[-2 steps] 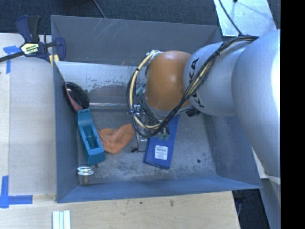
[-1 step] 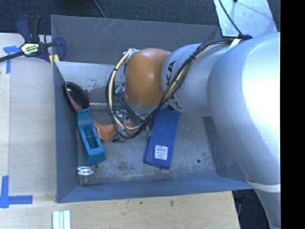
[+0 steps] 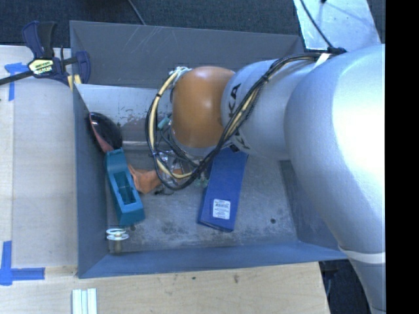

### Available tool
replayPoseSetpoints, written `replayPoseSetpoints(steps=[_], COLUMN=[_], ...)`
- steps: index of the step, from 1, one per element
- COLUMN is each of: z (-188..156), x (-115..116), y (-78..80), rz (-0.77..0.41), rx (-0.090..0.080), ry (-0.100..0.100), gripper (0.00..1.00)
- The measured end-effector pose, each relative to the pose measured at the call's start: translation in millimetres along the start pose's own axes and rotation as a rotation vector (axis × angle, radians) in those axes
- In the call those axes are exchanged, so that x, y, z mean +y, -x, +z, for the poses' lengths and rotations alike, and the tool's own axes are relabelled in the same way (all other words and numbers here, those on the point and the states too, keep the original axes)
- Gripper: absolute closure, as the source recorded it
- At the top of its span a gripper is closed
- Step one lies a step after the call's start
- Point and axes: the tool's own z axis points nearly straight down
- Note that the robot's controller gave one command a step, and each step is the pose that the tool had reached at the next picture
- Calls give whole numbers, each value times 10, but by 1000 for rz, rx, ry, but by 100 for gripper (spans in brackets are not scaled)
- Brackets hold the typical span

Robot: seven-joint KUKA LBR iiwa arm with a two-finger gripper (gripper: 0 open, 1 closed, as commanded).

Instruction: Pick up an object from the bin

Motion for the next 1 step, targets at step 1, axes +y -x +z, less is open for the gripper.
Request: replayPoseSetpoints(steps=[1], z=[-2014], x=[339], y=[187], rz=[-33], rx=[1], ry=[-1], gripper=[100])
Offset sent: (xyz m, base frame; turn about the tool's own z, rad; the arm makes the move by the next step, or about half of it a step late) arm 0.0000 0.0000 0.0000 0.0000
